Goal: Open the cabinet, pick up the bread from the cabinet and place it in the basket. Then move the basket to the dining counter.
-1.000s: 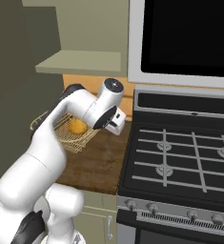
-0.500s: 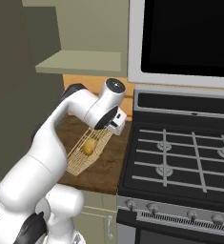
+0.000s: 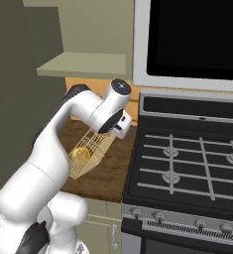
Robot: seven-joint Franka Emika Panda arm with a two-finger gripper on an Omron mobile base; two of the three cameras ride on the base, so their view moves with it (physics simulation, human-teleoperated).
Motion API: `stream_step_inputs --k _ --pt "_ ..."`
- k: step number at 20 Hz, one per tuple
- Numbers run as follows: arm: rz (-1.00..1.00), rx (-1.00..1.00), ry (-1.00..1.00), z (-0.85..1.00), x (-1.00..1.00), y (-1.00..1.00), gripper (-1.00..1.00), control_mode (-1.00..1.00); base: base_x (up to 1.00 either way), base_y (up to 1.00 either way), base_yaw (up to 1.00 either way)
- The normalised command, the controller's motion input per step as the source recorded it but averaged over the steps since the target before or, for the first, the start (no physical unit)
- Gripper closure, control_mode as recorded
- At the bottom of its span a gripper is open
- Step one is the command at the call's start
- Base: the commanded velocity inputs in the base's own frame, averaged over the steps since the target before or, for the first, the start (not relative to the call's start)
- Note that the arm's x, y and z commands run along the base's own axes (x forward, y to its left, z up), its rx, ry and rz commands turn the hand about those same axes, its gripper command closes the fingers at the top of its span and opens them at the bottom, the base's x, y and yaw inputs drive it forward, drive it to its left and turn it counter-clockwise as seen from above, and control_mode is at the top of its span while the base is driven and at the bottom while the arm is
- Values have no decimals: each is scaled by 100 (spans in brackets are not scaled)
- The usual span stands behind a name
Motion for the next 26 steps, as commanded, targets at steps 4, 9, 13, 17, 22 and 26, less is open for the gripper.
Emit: stream_step_inputs --k 4,9,13,17,22,26 --pt "-1 24 3 45 -13 -15 100 -100 0 0 0" --pt "-3 30 7 39 -10 -23 100 -100 0 0 0" --pt "-5 33 2 20 -16 -23 100 -100 0 0 0" --pt "-4 29 0 6 -27 -1 100 -100 0 0 0" --pt "-5 27 0 -4 -34 0 100 -100 0 0 0" --pt "-2 24 -1 0 -19 0 100 -100 0 0 0"
